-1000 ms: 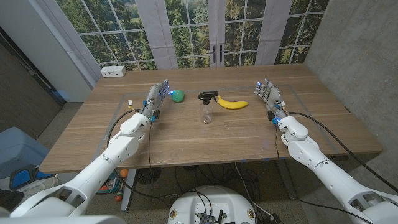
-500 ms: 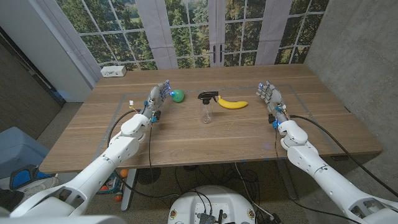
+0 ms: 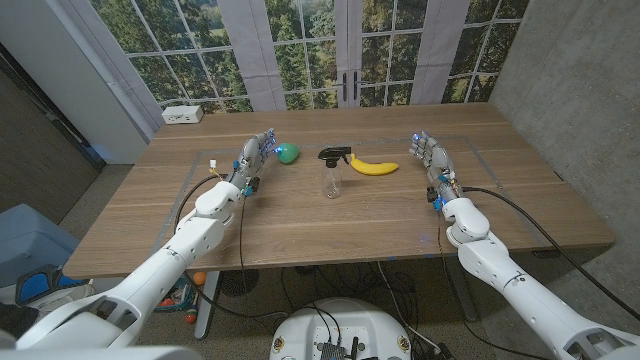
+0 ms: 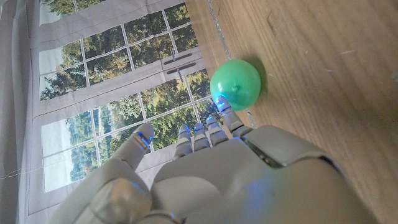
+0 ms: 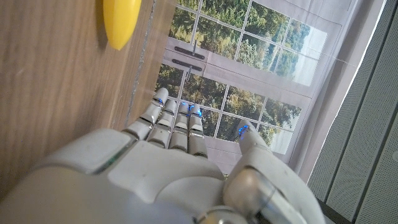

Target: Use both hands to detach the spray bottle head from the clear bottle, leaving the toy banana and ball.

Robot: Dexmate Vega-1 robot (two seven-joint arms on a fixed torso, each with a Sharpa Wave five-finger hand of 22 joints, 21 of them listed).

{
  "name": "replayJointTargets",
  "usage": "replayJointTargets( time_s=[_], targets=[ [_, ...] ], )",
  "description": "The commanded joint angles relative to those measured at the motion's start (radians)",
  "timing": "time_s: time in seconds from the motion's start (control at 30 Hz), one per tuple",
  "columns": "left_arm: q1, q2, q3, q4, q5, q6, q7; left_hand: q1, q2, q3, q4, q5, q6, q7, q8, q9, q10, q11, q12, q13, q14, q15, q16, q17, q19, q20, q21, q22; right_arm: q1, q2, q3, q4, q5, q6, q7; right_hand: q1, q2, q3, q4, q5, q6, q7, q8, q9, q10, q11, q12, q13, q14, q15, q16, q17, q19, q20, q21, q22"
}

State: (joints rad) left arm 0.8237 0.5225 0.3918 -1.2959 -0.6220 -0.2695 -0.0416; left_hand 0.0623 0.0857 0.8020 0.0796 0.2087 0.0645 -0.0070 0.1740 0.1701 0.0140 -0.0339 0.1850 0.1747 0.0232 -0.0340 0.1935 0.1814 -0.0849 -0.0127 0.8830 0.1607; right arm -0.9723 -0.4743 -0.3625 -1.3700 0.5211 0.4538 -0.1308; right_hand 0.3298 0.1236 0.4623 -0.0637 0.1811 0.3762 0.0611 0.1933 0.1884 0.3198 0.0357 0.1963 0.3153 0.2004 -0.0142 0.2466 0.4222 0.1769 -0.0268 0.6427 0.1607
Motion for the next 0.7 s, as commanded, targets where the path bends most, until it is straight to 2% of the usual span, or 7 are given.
replayJointTargets(
  time_s=[0.03, 0.3, 0.7],
  targets=[
    [-0.017, 0.001, 0.004, 0.022, 0.006, -0.013, -0.018, 0.002, 0.064, 0.001, -0.009, 0.005, 0.009, -0.006, 0.005, 0.002, -0.001, -0.006, 0.006, 0.002, 0.004, -0.009, 0.004, 0.002, 0.005, -0.001, -0.007, 0.003, -0.026, 0.000, -0.016, -0.043, -0.076, 0.004, -0.069, 0.013, 0.003, 0.004, -0.018, 0.004, 0.000, 0.008, 0.004, 0.004, 0.007, 0.005, 0.007, 0.000, 0.007, 0.003, -0.003, -0.001, 0.011, 0.000, -0.009, 0.004],
    [-0.031, -0.006, 0.005, 0.050, -0.003, -0.019, -0.044, 0.002, 0.063, 0.001, -0.011, 0.004, 0.009, -0.007, 0.005, 0.002, -0.001, -0.006, 0.006, 0.002, 0.003, -0.011, 0.004, 0.001, 0.008, 0.000, -0.011, 0.003, -0.047, -0.007, -0.028, -0.093, -0.132, -0.011, -0.114, 0.021, 0.004, 0.005, -0.032, 0.006, -0.002, 0.010, 0.004, 0.004, 0.006, 0.006, 0.007, -0.005, 0.009, 0.006, -0.003, -0.006, 0.017, 0.003, -0.016, 0.005],
    [-0.057, -0.017, 0.014, 0.083, -0.004, -0.028, -0.076, 0.000, 0.062, 0.001, -0.012, 0.004, 0.008, -0.006, 0.005, 0.002, -0.001, -0.005, 0.006, 0.002, 0.003, -0.010, 0.003, 0.001, 0.011, 0.000, -0.017, 0.003, -0.078, -0.023, -0.040, -0.146, -0.159, -0.045, -0.128, 0.026, 0.005, 0.000, -0.051, 0.006, -0.006, 0.013, 0.004, 0.004, 0.007, 0.010, 0.008, -0.013, 0.011, 0.009, -0.001, -0.014, 0.027, 0.005, -0.034, 0.005]
  ],
)
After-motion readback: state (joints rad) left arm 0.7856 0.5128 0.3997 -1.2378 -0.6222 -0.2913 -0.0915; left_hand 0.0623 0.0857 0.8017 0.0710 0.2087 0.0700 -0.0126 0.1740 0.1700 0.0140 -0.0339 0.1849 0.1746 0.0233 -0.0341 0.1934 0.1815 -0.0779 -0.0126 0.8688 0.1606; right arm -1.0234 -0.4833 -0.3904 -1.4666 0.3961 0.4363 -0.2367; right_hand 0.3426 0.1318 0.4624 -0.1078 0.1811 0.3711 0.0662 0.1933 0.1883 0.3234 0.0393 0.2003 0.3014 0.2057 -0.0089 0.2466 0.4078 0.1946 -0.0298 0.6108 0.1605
